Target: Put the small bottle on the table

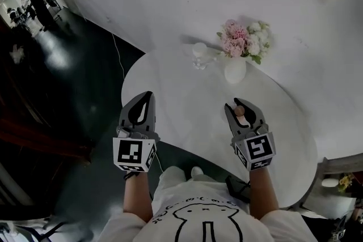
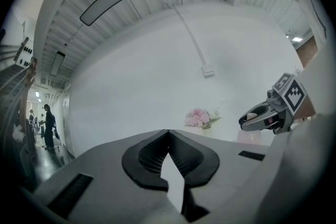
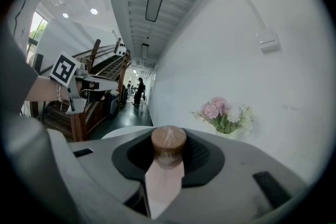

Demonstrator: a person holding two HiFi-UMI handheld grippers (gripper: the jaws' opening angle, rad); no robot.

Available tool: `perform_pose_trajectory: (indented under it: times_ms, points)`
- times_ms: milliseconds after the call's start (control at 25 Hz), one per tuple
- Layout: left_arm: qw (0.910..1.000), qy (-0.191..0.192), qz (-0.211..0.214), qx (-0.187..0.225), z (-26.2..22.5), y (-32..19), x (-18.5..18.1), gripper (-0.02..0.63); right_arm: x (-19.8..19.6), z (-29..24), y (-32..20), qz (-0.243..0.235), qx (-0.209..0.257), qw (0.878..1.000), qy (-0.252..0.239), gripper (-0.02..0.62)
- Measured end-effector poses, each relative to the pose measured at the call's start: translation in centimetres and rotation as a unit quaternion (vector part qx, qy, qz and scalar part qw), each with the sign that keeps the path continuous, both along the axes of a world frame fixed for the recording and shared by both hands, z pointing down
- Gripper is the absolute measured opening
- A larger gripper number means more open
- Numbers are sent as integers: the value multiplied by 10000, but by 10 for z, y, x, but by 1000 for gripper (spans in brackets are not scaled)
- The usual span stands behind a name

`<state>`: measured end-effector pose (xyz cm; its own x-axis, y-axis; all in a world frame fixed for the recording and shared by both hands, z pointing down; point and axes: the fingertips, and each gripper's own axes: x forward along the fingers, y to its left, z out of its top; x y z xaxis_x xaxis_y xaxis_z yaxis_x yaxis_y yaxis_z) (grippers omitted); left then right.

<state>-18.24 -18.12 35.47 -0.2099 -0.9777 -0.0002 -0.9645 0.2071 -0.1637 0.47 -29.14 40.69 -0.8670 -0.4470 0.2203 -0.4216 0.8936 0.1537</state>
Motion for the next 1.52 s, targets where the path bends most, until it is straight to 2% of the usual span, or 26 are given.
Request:
perform_pose_trajectory:
  times_ms: [200, 440, 840, 1120, 1520]
  points:
    - [9996, 135, 232, -47, 10, -21, -17, 5, -13, 9, -8, 196, -92, 9997, 97, 112]
    - [9965, 241, 769, -204, 24, -55, -38, 5, -33, 21, -19, 583, -204, 9980, 163, 113]
    - [9860, 256, 1598, -395, 41, -88, -78, 5, -77, 53, -31, 1303, -449, 9902, 220, 112]
    - [9778, 307, 2019, -463, 56, -96, -99, 5, -106, 76, -35, 1615, -580, 9849, 219, 112]
    - [9698, 248, 2388, -421, 61, -114, -115, 5, -137, 100, -60, 1958, -902, 9764, -140, 112]
